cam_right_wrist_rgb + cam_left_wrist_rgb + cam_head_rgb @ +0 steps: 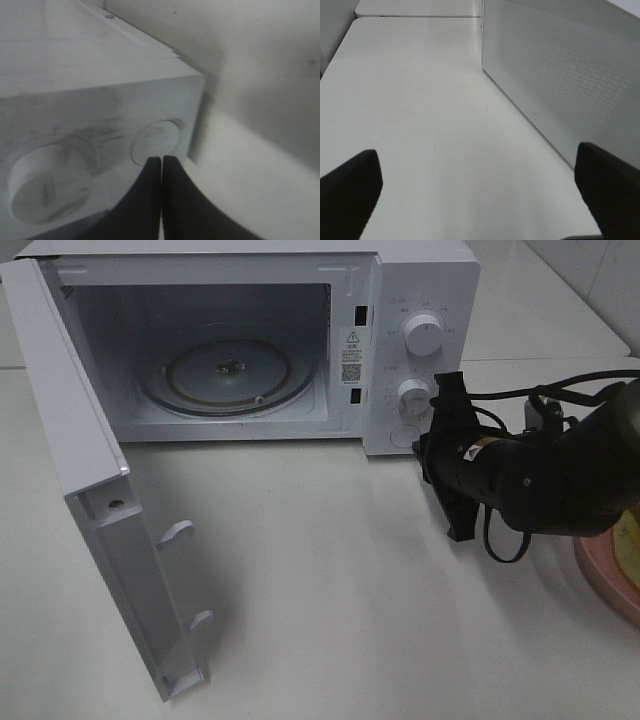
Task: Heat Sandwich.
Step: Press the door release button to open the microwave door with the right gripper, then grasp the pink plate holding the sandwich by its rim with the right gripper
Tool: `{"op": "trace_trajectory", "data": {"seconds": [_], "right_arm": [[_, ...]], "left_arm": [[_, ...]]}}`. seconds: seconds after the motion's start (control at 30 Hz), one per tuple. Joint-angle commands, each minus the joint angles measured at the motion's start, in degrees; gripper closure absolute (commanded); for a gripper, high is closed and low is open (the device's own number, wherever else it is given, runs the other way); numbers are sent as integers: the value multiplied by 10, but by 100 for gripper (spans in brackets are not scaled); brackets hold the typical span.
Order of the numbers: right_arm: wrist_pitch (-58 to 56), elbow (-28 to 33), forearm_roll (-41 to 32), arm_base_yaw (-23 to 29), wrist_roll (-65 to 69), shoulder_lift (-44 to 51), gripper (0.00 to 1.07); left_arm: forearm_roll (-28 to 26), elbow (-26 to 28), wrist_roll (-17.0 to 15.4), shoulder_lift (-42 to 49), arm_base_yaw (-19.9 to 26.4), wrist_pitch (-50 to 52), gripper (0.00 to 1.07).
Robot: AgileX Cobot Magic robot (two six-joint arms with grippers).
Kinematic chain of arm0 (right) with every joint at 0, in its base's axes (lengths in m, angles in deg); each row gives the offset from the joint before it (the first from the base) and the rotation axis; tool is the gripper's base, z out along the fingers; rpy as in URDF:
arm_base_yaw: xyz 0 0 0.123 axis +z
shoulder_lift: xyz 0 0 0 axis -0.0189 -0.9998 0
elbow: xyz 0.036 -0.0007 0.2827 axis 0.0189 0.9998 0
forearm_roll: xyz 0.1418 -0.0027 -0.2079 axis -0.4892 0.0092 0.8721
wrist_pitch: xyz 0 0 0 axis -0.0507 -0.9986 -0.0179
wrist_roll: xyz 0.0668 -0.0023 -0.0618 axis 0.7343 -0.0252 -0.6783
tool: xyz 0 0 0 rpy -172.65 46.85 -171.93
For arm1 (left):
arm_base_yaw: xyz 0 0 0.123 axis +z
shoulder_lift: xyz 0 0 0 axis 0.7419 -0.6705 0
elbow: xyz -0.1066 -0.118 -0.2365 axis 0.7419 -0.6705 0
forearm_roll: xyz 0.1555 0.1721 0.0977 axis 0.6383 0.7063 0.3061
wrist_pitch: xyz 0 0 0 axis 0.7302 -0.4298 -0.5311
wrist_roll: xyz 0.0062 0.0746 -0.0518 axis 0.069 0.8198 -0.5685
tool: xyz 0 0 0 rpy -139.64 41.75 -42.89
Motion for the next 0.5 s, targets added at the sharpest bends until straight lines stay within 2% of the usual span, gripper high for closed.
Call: {"op": "trace_trajectory", "data": {"seconds": [0.03, 0.1, 0.17, 0.2, 0.3, 0.4, 0.43, 0.5], "right_arm": [[-77, 14, 9, -2, -56, 41, 103], [-149, 16, 9, -2, -121, 72, 102], [-170, 16, 9, -2, -149, 80, 102], [-221, 16, 9, -3, -210, 102, 102], [-261, 16, 9, -3, -272, 121, 102], [-331, 16, 9, -3, -435, 154, 101], [-331, 16, 9, -3, -435, 154, 101], [-372, 16, 9, -3, -600, 173, 100]], "left_arm": [[-5, -2, -1, 15, -2, 5, 6], [-5, -2, -1, 15, -2, 5, 6], [-5, -2, -1, 15, -2, 5, 6], [-5, -2, -1, 15, -2, 5, 6], [-5, -2, -1, 15, -2, 5, 6], [-5, -2, -1, 15, -2, 5, 6], [-5, -2, -1, 15, -2, 5, 6], [-5, -2, -1, 15, -2, 5, 6]]}}
